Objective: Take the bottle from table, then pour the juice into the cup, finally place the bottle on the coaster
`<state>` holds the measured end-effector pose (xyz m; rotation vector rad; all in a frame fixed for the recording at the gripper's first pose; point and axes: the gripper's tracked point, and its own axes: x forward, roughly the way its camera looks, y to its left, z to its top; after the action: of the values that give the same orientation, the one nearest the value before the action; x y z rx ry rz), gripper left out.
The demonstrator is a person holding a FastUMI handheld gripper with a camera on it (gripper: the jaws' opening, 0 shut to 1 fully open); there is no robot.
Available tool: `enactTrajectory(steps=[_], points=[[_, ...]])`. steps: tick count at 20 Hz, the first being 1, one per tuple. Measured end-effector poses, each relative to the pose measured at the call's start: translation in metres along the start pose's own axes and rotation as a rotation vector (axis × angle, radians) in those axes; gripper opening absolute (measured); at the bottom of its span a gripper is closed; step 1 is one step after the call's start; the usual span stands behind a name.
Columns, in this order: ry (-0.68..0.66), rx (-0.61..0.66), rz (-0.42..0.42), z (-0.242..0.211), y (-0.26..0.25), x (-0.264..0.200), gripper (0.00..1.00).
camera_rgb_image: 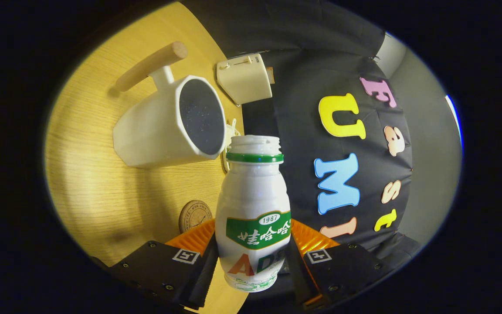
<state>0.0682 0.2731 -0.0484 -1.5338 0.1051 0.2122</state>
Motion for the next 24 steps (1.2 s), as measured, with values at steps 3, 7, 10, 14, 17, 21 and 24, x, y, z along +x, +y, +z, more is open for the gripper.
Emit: enactTrajectory(steps=[3, 7, 10, 14, 17, 21, 24], points=[[0.002, -0.031, -0.009, 0.000, -0.003, 0.000, 0.74], [-0.002, -0.060, -0.024, 0.003, -0.008, -0.001, 0.74], [-0.005, -0.080, -0.032, 0.005, -0.009, -0.002, 0.74], [0.002, -0.137, -0.050, 0.005, -0.014, -0.002, 0.74], [0.000, -0.159, -0.057, 0.006, -0.015, -0.002, 0.74], [0.000, -0.185, -0.064, 0.008, -0.018, -0.003, 0.74], [0.001, -0.203, -0.066, 0.008, -0.018, -0.003, 0.74]])
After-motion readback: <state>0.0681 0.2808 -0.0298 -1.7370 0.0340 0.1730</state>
